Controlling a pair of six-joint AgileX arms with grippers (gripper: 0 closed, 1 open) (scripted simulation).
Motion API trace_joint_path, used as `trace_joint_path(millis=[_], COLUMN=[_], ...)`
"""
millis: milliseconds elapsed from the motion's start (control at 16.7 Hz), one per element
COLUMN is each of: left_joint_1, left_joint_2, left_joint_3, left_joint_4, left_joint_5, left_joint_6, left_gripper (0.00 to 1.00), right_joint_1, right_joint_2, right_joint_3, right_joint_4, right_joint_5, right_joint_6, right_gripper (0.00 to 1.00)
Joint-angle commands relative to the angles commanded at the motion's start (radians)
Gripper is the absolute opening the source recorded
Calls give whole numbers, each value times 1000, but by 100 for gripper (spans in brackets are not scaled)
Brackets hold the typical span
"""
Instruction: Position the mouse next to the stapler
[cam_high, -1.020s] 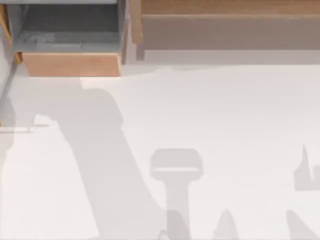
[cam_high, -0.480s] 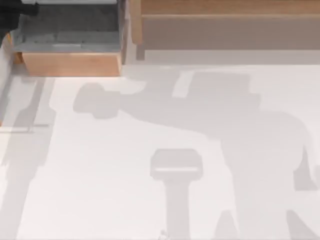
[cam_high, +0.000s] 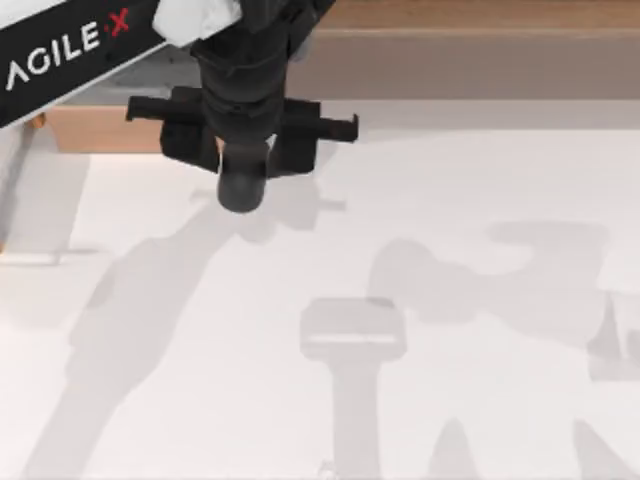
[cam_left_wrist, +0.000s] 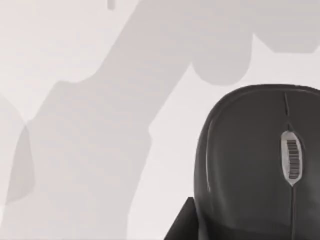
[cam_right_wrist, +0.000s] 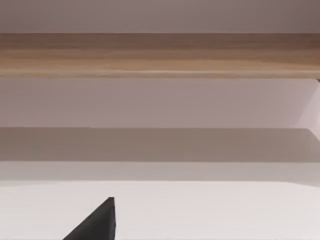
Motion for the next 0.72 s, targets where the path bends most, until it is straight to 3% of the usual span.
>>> trace_joint_path(millis=[360, 720], left_joint_1=[-390, -639], left_joint_2=[-10, 0], left_joint_3=[-202, -334], left_joint_4=[104, 186], left_joint_5=[61, 113], left_joint_6=[-408, -735], left_gripper=[0, 0], right_joint_1=[0, 0], right_joint_2=[0, 0], right_joint_3=[0, 0], right_joint_4=[0, 0], right_joint_5=[0, 0], right_joint_6=[0, 0], right_gripper=[100, 100])
